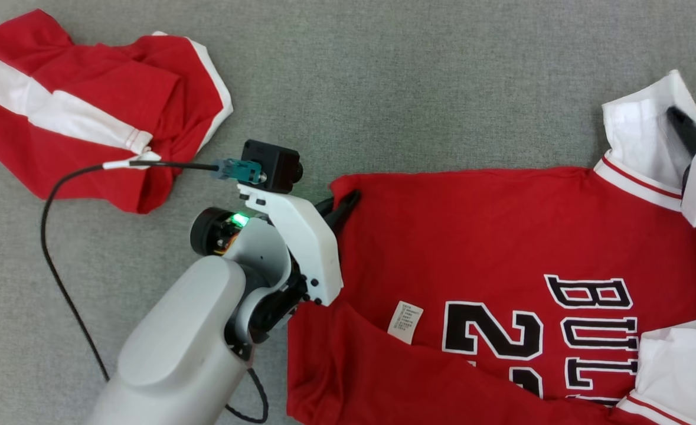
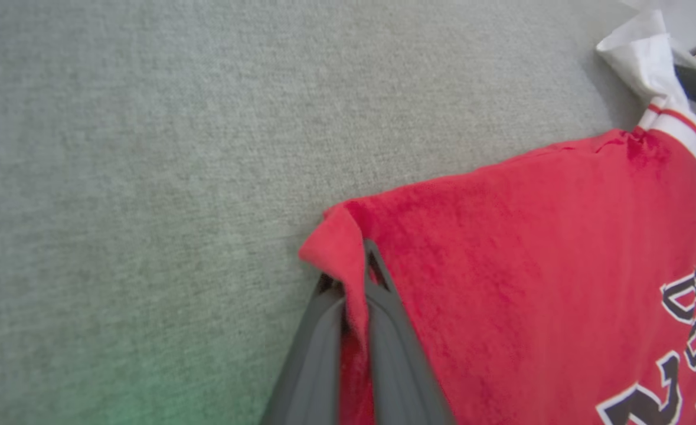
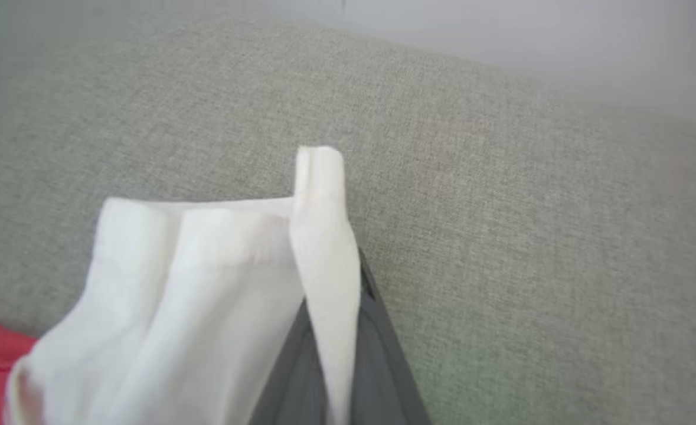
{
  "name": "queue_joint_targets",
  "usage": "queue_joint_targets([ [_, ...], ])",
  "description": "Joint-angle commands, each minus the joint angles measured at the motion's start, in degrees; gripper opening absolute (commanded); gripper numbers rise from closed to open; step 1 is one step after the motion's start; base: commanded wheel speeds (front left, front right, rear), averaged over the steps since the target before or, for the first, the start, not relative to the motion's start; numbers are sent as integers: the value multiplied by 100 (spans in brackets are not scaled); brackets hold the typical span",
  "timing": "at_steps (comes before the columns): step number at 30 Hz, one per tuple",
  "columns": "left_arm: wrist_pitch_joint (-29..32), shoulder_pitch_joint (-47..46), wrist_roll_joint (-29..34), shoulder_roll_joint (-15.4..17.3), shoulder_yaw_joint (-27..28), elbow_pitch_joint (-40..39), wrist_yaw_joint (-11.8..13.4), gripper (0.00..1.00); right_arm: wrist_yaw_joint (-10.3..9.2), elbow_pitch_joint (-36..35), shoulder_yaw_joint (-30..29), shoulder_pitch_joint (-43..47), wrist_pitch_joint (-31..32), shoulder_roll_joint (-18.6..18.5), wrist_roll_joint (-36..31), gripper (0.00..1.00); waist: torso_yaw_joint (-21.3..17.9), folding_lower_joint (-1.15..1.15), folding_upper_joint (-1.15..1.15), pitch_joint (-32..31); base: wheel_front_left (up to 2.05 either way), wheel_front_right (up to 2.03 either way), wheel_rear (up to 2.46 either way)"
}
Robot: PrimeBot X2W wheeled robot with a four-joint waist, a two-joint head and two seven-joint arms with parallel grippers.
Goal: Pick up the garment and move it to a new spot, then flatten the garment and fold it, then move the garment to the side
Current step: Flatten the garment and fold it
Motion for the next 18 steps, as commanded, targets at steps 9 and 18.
queue_joint_targets([
  [9, -563, -121, -80, -54, 398, -117, 183, 0, -13, 291, 5, -528, -876, -182, 133, 0, -64, -1, 0, -103, 0, 0, 0],
  [18, -859, 711, -404, 72, 677, -934, 335, 0, -13, -397, -71, 366, -1520, -472, 876, 0, -289, -1, 0, -375, 0, 0, 0],
])
